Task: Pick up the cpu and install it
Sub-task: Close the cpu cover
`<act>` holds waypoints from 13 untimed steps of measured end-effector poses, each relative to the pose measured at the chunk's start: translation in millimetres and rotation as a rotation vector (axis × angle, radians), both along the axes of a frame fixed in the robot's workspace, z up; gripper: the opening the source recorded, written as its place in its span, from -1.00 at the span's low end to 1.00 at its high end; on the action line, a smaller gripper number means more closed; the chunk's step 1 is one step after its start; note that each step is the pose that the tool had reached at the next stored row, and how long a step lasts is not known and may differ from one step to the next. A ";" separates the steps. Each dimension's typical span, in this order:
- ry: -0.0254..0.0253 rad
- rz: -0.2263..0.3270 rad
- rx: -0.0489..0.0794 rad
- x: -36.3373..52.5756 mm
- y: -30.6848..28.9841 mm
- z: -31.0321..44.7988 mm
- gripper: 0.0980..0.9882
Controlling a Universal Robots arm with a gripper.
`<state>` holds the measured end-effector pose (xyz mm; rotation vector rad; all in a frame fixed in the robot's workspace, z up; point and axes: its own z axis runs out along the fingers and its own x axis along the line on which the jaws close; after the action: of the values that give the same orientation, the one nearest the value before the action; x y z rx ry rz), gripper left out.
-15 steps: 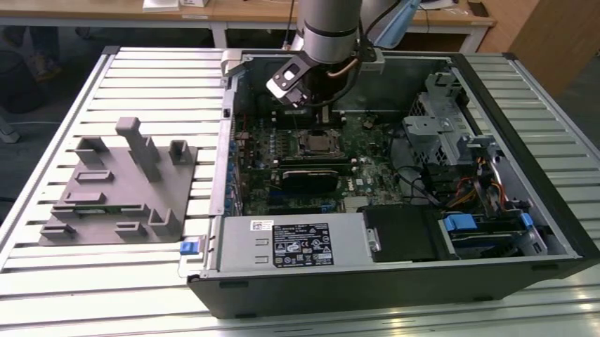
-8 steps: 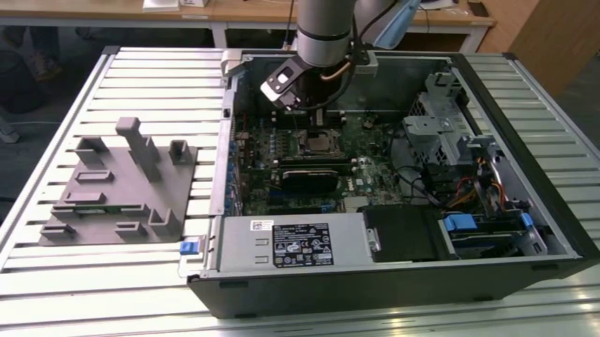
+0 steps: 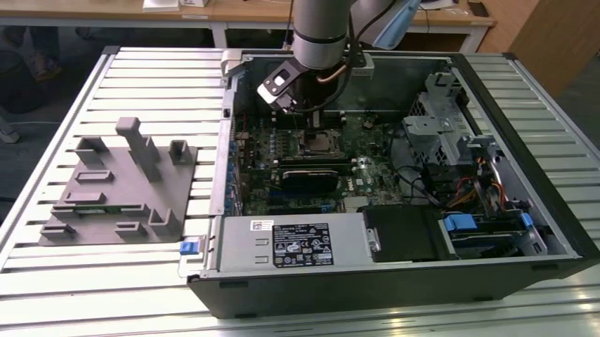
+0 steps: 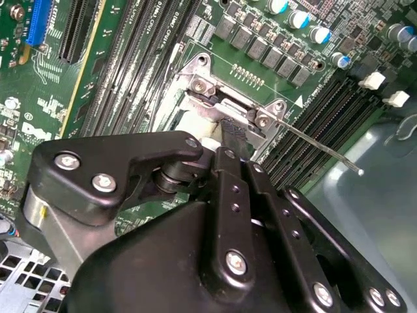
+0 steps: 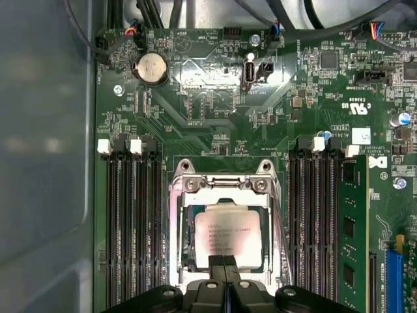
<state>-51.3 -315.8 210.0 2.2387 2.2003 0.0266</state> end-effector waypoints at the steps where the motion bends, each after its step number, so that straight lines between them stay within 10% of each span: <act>1: 0.0000 0.000 0.000 -0.2 0.0 -0.9 -0.98; 13: 0.0001 0.000 0.000 -0.7 0.0 -8.3 -0.98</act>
<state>-52.0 -315.8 201.7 2.2387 2.2002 0.0264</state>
